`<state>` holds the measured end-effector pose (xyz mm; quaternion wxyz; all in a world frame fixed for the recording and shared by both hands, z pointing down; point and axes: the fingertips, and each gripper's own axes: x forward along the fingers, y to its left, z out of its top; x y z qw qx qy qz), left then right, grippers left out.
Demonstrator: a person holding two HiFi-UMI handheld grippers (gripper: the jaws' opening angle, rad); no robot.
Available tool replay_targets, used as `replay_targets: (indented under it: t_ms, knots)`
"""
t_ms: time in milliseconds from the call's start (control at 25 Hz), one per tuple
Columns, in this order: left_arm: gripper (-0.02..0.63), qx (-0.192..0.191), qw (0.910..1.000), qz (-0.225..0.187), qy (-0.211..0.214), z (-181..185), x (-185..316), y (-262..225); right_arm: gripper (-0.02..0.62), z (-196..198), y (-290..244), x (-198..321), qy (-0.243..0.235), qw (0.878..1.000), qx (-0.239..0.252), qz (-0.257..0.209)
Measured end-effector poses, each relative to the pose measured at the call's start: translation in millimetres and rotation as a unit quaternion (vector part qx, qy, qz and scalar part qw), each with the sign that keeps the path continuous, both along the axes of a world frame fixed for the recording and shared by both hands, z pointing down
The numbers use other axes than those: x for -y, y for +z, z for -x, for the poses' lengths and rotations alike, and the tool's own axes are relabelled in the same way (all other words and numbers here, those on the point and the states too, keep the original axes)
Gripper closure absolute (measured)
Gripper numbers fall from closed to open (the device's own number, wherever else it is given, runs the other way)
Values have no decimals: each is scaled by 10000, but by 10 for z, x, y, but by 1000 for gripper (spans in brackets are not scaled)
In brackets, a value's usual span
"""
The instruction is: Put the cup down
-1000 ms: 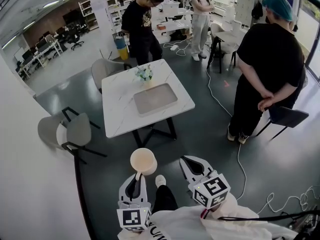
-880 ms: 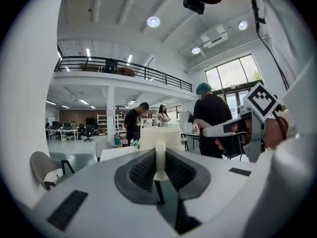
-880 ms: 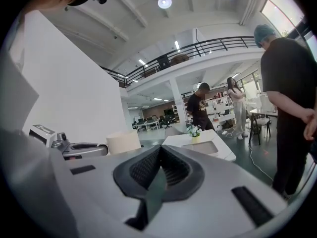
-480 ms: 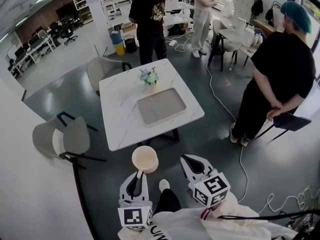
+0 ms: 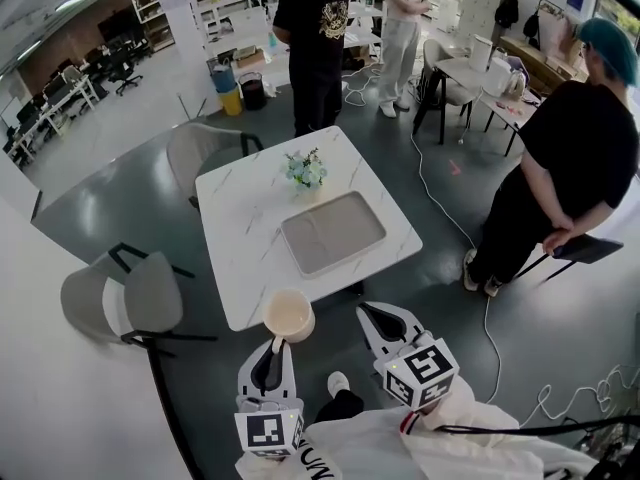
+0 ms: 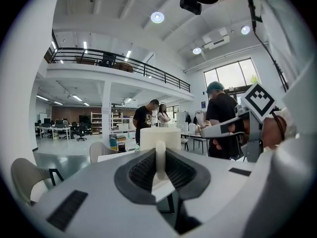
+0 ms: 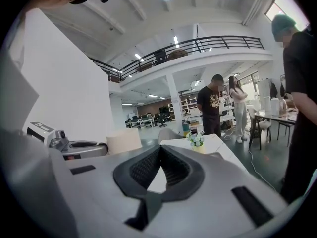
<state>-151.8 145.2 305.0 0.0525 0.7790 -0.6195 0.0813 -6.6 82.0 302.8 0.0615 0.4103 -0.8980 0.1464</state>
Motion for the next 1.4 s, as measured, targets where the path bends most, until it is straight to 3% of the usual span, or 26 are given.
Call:
replay_targets:
  t_ms: [800, 1400]
  knots:
    - [555, 82, 9997, 120, 195, 162, 531, 27, 591, 192, 49, 512, 173, 9997, 111, 99]
    - [555, 81, 9995, 222, -222, -29, 1148, 157, 591, 69, 224, 1203, -320, 9992, 77, 234]
